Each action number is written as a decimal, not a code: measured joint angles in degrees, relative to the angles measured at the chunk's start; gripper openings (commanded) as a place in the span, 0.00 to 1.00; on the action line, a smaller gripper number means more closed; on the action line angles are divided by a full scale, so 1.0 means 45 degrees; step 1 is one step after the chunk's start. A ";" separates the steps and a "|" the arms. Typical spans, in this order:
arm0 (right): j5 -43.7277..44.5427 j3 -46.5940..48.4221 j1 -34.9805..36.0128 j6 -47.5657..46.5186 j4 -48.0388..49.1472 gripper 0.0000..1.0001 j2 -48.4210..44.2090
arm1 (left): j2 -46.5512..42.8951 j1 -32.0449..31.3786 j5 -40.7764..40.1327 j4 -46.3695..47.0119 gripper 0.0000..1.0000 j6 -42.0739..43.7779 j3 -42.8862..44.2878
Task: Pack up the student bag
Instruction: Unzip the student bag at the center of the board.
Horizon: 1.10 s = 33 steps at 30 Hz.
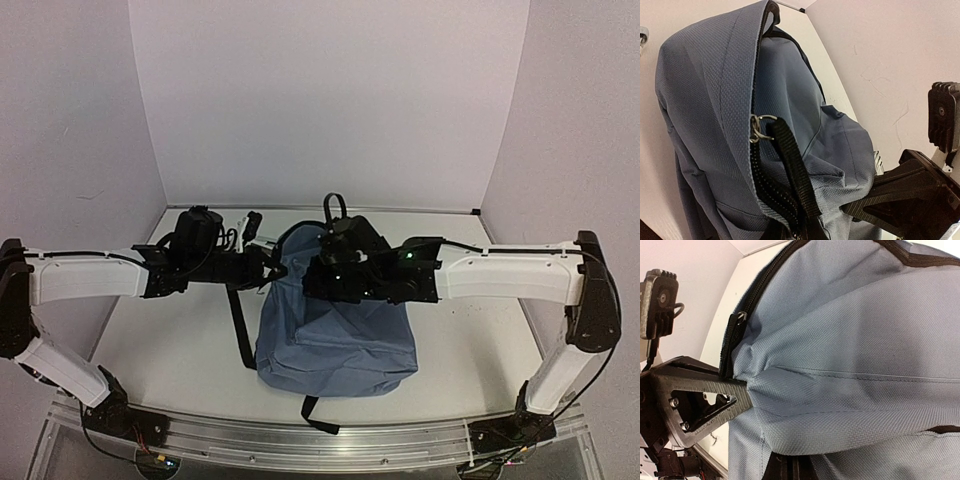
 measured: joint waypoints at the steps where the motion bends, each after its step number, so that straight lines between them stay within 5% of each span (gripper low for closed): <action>1: -0.0032 -0.0139 -0.0011 -0.0007 0.0143 0.00 -0.0057 | -0.0004 0.0043 0.0036 -0.0021 0.00 -0.0032 0.0000; 33: -0.4512 -0.2424 -0.1326 -0.1421 0.1185 0.00 -0.1291 | -0.1673 0.1182 0.0006 -0.1204 0.00 -0.0633 -0.1592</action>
